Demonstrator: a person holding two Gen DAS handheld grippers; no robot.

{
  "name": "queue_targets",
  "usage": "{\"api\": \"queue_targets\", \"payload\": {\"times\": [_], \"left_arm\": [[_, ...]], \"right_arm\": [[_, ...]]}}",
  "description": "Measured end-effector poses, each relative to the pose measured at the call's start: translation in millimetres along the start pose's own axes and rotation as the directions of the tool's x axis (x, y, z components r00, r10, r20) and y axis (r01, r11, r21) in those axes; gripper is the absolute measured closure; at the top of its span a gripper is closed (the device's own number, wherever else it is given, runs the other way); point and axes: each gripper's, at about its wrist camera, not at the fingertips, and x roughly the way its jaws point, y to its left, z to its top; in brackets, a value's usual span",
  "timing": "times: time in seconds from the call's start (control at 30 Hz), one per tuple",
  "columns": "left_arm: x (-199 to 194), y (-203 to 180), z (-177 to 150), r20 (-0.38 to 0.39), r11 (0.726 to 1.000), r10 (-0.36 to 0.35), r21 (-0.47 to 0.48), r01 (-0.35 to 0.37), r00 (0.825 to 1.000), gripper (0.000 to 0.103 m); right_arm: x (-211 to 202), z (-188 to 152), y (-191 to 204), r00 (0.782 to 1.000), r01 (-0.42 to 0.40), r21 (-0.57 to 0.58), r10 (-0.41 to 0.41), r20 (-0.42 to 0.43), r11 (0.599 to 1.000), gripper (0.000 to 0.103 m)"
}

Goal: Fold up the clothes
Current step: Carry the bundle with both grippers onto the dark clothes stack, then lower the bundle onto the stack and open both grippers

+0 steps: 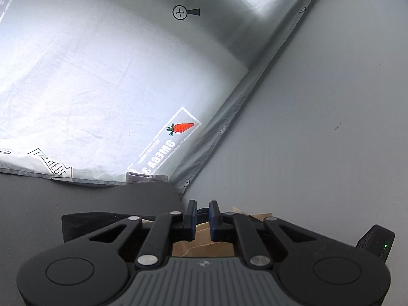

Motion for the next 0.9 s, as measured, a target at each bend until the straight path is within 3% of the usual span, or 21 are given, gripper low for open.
{"api": "queue_targets", "payload": {"times": [0.13, 0.23, 0.33, 0.4, 0.5, 0.53, 0.6, 0.67, 0.77, 0.9], "left_arm": [[28.6, 29.3, -18.4, -0.104, 0.997, 0.048, -0.055, -0.054, 0.993, 0.085], [33.2, 43.2, -40.4, -0.177, 0.993, 0.07, -0.078, -0.085, 0.982, 0.066], [23.5, 47.3, -53.6, -0.187, 0.992, 0.084, -0.072, -0.099, 0.979, 0.049], [14.6, 47.3, -56.7, -0.169, 0.99, 0.116, -0.061, -0.128, 0.979, 0.028], [13.3, 48.0, -54.4, -0.15, 0.988, 0.129, -0.067, -0.141, 0.98, 0.026], [14.2, 48.6, -53.1, -0.151, 0.987, 0.127, -0.077, -0.14, 0.98, 0.026], [16.9, 50.2, -51.4, -0.151, 0.985, 0.114, -0.113, -0.132, 0.982, 0.021], [24.4, 48.3, -51.1, -0.158, 0.983, 0.093, -0.142, -0.116, 0.983, 0.02], [38.6, 37.2, -51.6, -0.179, 0.976, 0.194, -0.069, -0.209, 0.965, 0.027], [36.1, 25.3, -53.3, -0.174, 0.962, 0.268, -0.007, -0.273, 0.948, 0.029]], "right_arm": [[47.8, 9.7, -5.4, 0.999, 0.029, -0.036, -0.03, -0.014, 0.999, 0.088], [67.1, 7.1, -12.6, 0.999, 0.027, -0.023, -0.028, -0.042, 0.999, 0.089], [71.2, 0.4, -14.2, 0.998, 0.017, -0.044, -0.019, -0.065, 0.999, 0.088], [68.2, -0.4, -14.2, 0.998, 0.012, -0.051, -0.015, -0.062, 0.999, 0.084], [66.1, 2.9, -18.0, 0.997, 0.001, -0.039, -0.004, -0.078, 0.999, 0.072], [65.2, 3.9, -18.8, 0.996, -0.001, -0.037, -0.002, -0.084, 0.999, 0.063], [60.7, 5.0, -18.5, 0.996, -0.002, -0.045, -0.002, -0.092, 0.999, 0.06], [55.7, 4.5, -17.2, 0.994, -0.01, -0.067, 0.002, -0.112, 0.998, 0.05], [59.2, -3.0, -15.8, 0.984, -0.043, -0.096, 0.025, -0.176, 0.995, 0.049], [64.3, -7.1, -12.7, 0.979, -0.04, -0.123, 0.015, -0.203, 0.992, 0.054]]}}
